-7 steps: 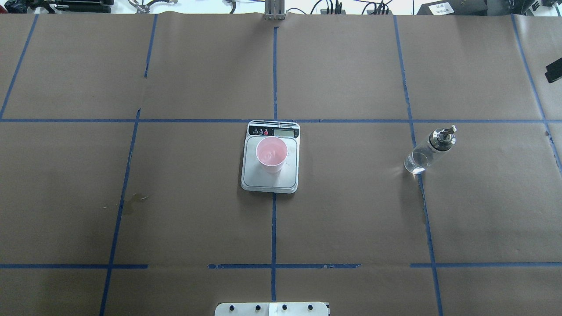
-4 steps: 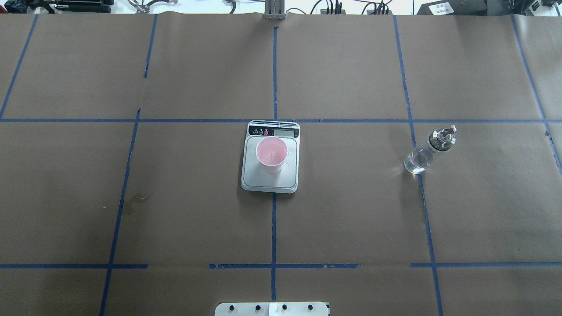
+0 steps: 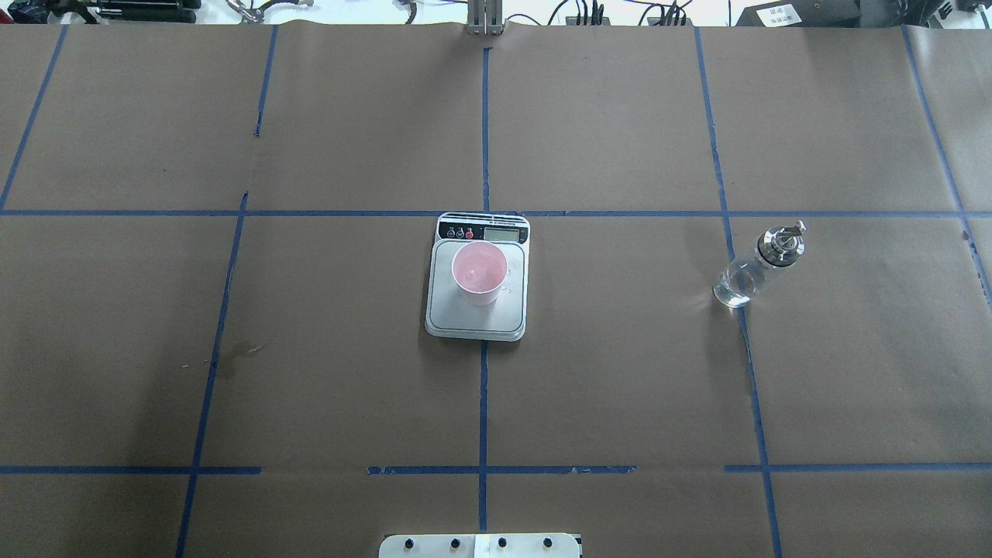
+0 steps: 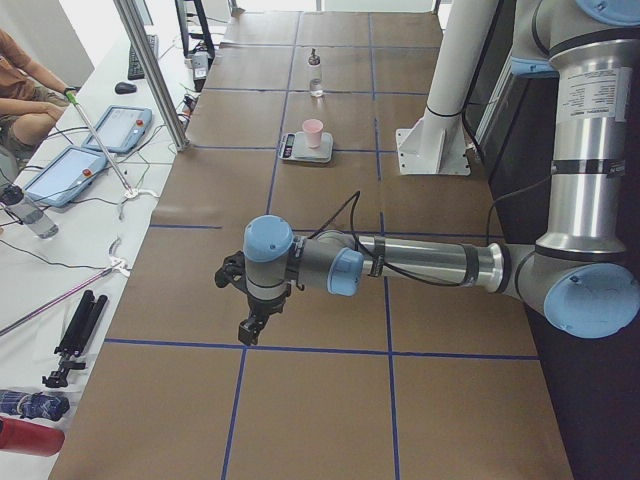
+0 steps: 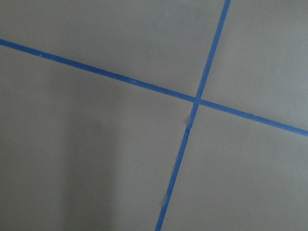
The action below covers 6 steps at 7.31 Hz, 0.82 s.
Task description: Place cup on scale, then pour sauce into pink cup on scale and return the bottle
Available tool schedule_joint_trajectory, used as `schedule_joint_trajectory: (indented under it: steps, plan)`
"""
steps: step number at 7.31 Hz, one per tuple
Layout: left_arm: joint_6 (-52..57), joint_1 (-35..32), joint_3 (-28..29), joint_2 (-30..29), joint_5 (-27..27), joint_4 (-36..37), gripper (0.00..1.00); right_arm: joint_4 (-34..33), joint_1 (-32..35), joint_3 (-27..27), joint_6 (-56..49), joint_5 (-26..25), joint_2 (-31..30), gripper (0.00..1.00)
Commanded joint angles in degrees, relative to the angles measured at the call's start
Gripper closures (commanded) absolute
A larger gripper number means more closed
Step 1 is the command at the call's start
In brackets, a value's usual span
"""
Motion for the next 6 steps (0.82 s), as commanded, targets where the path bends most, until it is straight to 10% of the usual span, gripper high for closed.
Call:
schedule_joint_trajectory:
  steps: [1, 6]
  plan:
    - [0.1, 0.0, 2.8, 0.8, -0.2, 3.0, 0.00, 6.9, -0.2, -6.9, 3.3, -0.3, -0.2, 0.00]
    - [0.2, 0.0, 2.2, -0.2, -0.8, 8.2, 0.00, 21.3, -0.9, -16.2, 10.0, 0.0, -0.4, 0.00]
